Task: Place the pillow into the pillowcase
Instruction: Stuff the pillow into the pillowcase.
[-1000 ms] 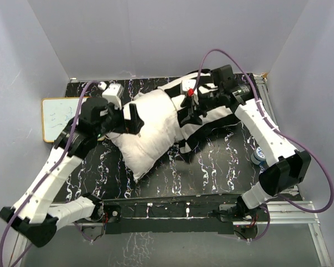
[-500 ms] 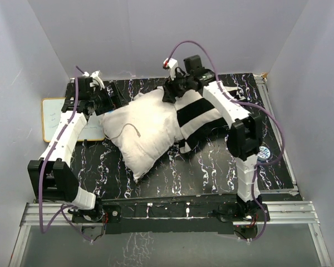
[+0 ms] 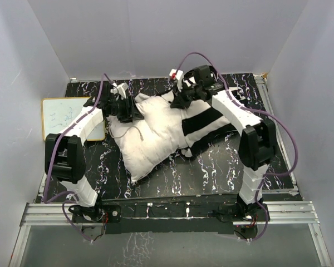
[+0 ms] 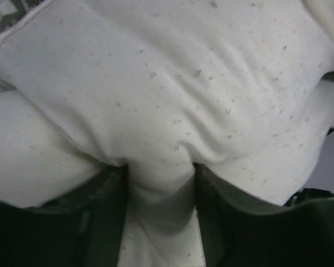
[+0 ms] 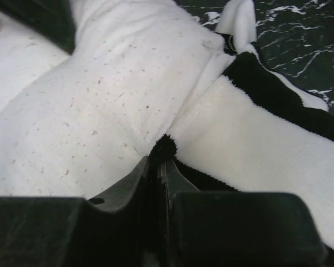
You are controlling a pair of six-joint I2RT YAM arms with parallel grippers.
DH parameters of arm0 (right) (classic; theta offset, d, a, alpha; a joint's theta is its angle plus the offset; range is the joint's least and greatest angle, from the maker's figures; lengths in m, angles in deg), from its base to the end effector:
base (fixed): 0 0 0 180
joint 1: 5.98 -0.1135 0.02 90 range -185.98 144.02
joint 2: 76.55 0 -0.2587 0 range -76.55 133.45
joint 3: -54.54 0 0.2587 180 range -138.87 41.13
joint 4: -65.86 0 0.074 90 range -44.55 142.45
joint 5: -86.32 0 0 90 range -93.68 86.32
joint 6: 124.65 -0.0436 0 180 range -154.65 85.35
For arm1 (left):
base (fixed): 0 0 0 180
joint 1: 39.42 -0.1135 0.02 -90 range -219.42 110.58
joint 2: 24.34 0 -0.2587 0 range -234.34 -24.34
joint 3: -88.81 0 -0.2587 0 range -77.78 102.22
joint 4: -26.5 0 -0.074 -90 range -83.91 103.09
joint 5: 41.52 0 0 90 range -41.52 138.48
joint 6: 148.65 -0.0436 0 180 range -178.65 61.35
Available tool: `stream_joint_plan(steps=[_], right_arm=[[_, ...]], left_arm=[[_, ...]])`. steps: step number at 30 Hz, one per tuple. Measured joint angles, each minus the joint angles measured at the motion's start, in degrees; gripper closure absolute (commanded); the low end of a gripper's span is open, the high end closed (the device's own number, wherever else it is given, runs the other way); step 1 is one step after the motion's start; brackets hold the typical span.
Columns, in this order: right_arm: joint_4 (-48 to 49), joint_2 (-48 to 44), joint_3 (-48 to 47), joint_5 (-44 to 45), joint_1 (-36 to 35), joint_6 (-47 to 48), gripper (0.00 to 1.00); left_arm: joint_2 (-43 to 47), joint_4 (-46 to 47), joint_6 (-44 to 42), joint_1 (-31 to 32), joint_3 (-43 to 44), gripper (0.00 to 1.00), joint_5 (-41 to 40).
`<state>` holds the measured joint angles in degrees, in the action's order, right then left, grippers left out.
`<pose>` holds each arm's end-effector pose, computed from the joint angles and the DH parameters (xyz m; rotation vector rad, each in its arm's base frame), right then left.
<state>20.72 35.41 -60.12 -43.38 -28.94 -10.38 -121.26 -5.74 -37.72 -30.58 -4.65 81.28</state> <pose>0.4077 0.2029 0.2930 -1.1992 1.8713 0.7813 0.3788 -0.0828 0.2488 0.0537 2.3435 -0.9233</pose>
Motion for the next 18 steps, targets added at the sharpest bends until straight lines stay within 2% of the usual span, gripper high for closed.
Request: stream_joint_plan(steps=[3, 5, 10, 14, 18], right_arm=[[0.48, -5.9, 8.5, -3.54, 1.05, 4.87, 0.92], [0.31, -9.31, 13.73, -4.5, 1.84, 7.78, 0.89], [-4.07, -13.38, 20.22, -8.98, 6.75, 12.48, 0.63], [-12.11, -14.53, 19.5, -13.25, 11.26, 14.58, 0.48], [-18.03, -14.58, 12.41, -13.27, 13.18, 11.93, 0.45]], left_arm=[[-0.66, 1.4, -0.22, 1.92, -0.04, 0.99, 3.89], [-0.37, 3.45, -0.15, 2.95, -1.01, 1.0, 6.82], [4.24, 7.93, -2.84, 7.41, -6.49, 1.0, 8.94], [11.43, 8.11, -10.82, 15.82, -9.09, 1.0, 2.8], [19.5, 9.53, -18.69, 22.16, -12.79, 1.0, -4.61]])
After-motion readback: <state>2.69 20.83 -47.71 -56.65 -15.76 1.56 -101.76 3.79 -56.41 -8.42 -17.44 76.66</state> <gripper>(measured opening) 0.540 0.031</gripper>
